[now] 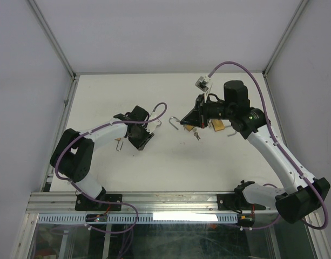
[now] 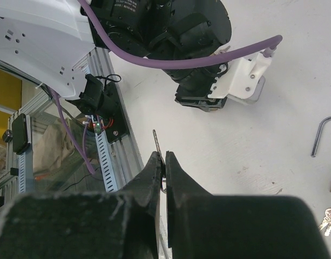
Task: Unlock with the key
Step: Pick up the lock from the center of the board, then unlock the lock.
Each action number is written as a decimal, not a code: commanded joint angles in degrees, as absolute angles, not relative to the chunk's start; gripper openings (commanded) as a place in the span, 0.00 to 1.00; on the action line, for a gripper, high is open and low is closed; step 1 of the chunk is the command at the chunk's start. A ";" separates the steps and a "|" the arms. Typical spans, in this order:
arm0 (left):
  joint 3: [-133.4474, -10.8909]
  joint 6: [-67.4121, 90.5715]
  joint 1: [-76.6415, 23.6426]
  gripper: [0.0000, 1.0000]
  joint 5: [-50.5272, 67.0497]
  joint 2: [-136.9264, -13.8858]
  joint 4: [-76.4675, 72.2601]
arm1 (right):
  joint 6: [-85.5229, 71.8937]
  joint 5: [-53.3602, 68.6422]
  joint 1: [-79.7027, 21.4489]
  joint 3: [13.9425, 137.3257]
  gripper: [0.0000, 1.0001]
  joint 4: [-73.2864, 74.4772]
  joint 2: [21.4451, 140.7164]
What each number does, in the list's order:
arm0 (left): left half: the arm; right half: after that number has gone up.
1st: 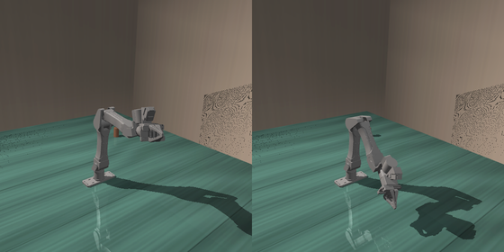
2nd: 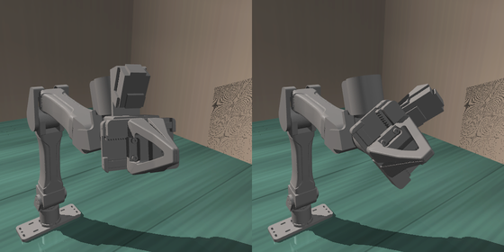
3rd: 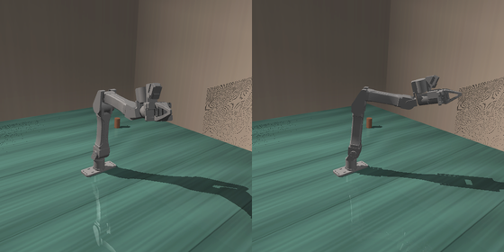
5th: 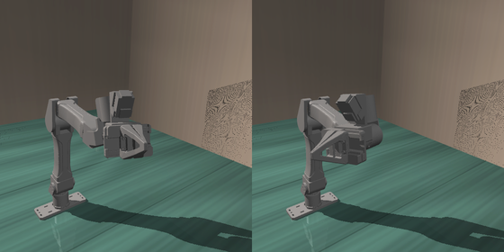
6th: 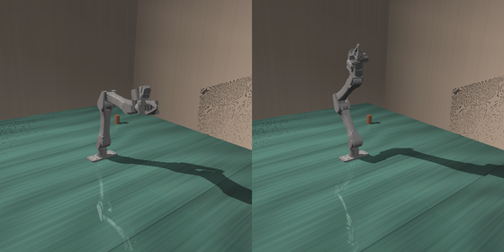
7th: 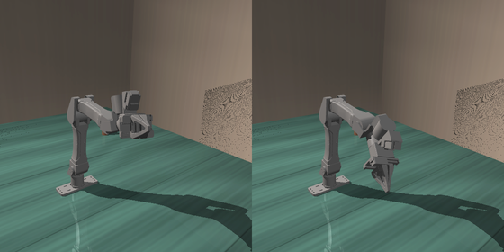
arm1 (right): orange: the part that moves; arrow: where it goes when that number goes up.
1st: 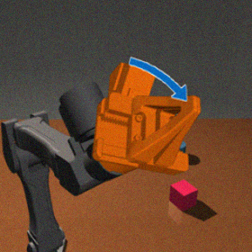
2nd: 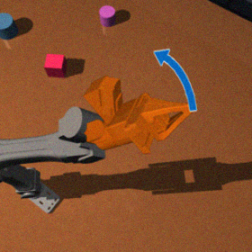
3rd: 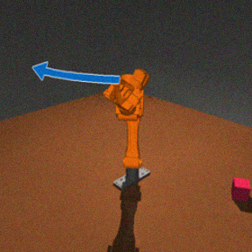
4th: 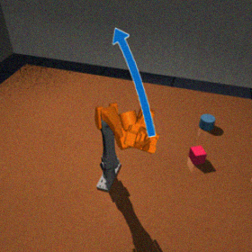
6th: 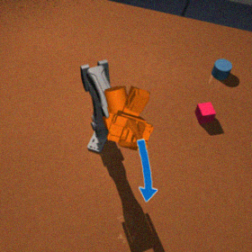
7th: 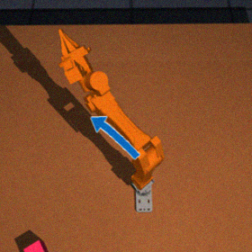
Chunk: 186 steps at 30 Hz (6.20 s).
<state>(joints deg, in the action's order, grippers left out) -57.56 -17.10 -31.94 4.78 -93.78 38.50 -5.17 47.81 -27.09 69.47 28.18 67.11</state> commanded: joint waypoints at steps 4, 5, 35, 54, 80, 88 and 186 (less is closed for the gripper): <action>-56.43 -17.11 -32.34 0.25 6.20 -93.36 37.06 | -3.70 48.52 -26.88 71.25 0.00 25.58 65.06; -56.37 -17.20 -32.34 0.19 6.44 -93.34 37.01 | -3.65 48.32 -26.92 71.35 0.00 25.58 64.98; -64.63 22.23 -22.74 0.00 68.42 -70.86 -29.27 | 2.47 51.99 -27.76 93.75 0.00 36.99 70.98; -79.53 42.55 -27.02 0.00 67.94 -79.64 -52.11 | -0.63 48.77 -28.19 96.86 0.00 23.38 69.22; -80.24 43.90 -29.71 0.00 65.05 -80.11 -50.19 | -4.42 56.74 -28.10 94.15 0.00 19.50 66.43; -80.34 44.12 -29.78 0.00 64.80 -80.46 -50.19 | -2.70 55.32 -28.11 93.59 0.00 21.45 67.15; -71.43 5.40 -32.80 0.00 64.58 -77.02 -30.07 | -38.01 58.97 -27.73 86.46 0.00 8.82 76.21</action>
